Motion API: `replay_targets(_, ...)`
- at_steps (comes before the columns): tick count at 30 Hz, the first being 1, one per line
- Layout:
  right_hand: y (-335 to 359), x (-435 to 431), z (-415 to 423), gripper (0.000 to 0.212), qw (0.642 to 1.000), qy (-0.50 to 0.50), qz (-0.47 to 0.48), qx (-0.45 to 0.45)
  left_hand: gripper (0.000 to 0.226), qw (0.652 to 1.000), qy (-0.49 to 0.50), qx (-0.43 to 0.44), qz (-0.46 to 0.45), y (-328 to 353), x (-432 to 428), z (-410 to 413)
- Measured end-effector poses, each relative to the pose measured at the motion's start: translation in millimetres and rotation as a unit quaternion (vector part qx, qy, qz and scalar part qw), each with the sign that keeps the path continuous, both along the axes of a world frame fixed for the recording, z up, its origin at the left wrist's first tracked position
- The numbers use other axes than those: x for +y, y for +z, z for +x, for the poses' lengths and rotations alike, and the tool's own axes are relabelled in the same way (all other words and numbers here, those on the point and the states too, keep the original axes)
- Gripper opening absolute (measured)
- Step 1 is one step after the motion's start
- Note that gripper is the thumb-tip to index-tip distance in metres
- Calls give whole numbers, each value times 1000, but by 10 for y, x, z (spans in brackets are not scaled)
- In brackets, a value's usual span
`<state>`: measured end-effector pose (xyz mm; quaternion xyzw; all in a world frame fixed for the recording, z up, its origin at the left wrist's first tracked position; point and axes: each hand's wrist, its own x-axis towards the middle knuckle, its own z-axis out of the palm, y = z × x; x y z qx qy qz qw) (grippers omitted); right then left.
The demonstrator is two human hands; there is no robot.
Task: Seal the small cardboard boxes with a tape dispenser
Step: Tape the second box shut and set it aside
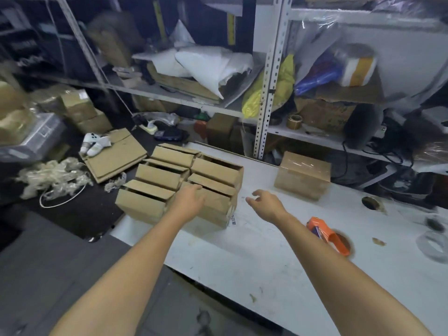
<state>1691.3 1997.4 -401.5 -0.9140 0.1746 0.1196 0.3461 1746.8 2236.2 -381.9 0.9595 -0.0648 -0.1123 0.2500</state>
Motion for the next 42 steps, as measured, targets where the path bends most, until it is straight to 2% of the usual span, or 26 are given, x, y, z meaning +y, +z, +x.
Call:
replay_targets(8, -418, 595, 370, 65, 988, -121, 98, 23, 58, 999, 9, -7, -37, -510, 286, 402)
replay_targets(12, -622, 788, 586, 68, 972, -180, 145, 36, 62, 999, 0, 25, -36, -761, 314, 668)
replay_targets(14, -694, 886, 700, 65, 961, -205, 178, 43, 59, 999, -5, 38, -37, -881, 336, 741)
replay_targets(17, -820, 995, 806, 74, 947, -231, 215, 52, 47, 997, 18, 34, -62, -1003, 356, 783)
replay_targets(20, -941, 1037, 820, 66, 941, -248, 230, 19, 39, 995, 36, 28, -88, -1024, 356, 800)
replay_targets(23, -998, 1037, 811, 63, 937, -266, 226, -6, 42, 991, 49, 36, -119, -995, 386, 827)
replay_targets(28, -867, 860, 638, 67, 929, -291, 226, -19, 55, 983, 53, 60, -164, -915, 381, 819)
replay_targets(32, -624, 503, 337, 58, 927, -298, 226, -32, 63, 972, 48, 121, -193, -875, 131, 723)
replay_targets(37, -481, 36, -160, 41, 920, -317, 227, -44, 36, 945, 3, 148, -292, -770, -509, 371)
replay_targets(42, -639, -471, -701, 47, 914, -336, 212, -78, 30, 937, -28, 189, -291, -769, -1114, -53)
